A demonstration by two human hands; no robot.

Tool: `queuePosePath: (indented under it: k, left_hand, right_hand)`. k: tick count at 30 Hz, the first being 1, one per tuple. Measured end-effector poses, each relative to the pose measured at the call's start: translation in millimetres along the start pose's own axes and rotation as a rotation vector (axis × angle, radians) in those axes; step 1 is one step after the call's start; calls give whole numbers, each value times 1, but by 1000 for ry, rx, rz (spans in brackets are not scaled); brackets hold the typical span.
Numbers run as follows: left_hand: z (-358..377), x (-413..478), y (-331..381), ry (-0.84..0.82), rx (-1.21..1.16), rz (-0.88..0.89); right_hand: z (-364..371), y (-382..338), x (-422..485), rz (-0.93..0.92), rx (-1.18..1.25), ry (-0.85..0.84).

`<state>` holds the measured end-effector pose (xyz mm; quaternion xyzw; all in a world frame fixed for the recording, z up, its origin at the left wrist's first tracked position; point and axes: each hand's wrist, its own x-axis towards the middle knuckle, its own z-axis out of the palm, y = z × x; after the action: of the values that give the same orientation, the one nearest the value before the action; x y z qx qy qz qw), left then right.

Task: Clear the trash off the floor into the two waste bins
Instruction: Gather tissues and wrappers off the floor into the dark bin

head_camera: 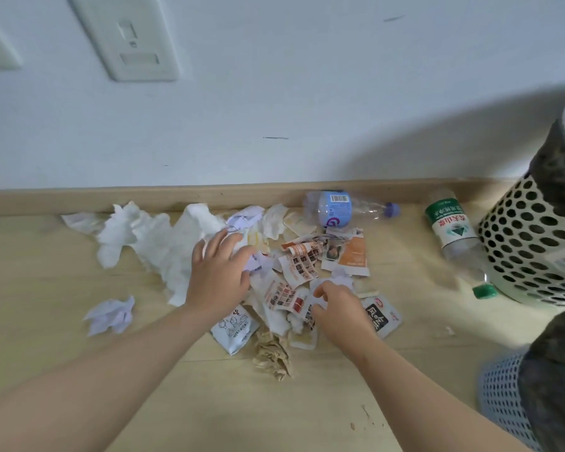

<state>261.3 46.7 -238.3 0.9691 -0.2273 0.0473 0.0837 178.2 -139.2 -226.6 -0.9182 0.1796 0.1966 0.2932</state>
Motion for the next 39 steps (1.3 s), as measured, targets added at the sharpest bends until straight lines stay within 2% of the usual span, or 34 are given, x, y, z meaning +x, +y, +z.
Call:
queuePosePath:
  k: [2, 4, 6, 10, 17, 22, 27, 29, 32, 33, 34, 37, 39]
  left_hand:
    - [5, -3, -14, -65, 19, -204]
    - [12, -2, -30, -233, -58, -420]
    - [22, 2, -38, -413, -168, -542]
    - [40, -5, -23, -531, -195, -401]
    - [30, -18, -1, -472, -159, -318]
    - [27, -24, -17, -403, -81, -360]
    - [30, -19, -29, -371, -65, -503]
    - [30, -19, -24, -304, -10, -493]
    - [30, -17, -8, -83, -72, -258]
    - [30, -15, -1, -96, -96, -174]
    - [31, -12, 6, -177, -112, -114]
    - [38, -8, 18, -488, -128, -59]
    - [42, -11, 18, -540, -74, -45]
  right_hand:
    - [10, -10, 4, -7, 44, 8]
    - [18, -18, 8, 2, 93, 21]
    - [23, -21, 11, 17, 129, 32]
    - [28, -20, 13, 34, 139, 35]
    - [29, -5, 15, 43, 54, 0]
    - [24, 12, 7, 52, -199, -67]
    - [16, 24, 3, 101, -270, -75]
    - [14, 27, 1, 111, -291, -62]
    - [15, 27, 1, 122, -292, -45]
    - [15, 27, 1, 124, -292, -44]
    - [16, 27, 1, 123, -295, -44]
    - [17, 27, 0, 118, -303, -42]
    - [18, 29, -1, 104, -313, -42]
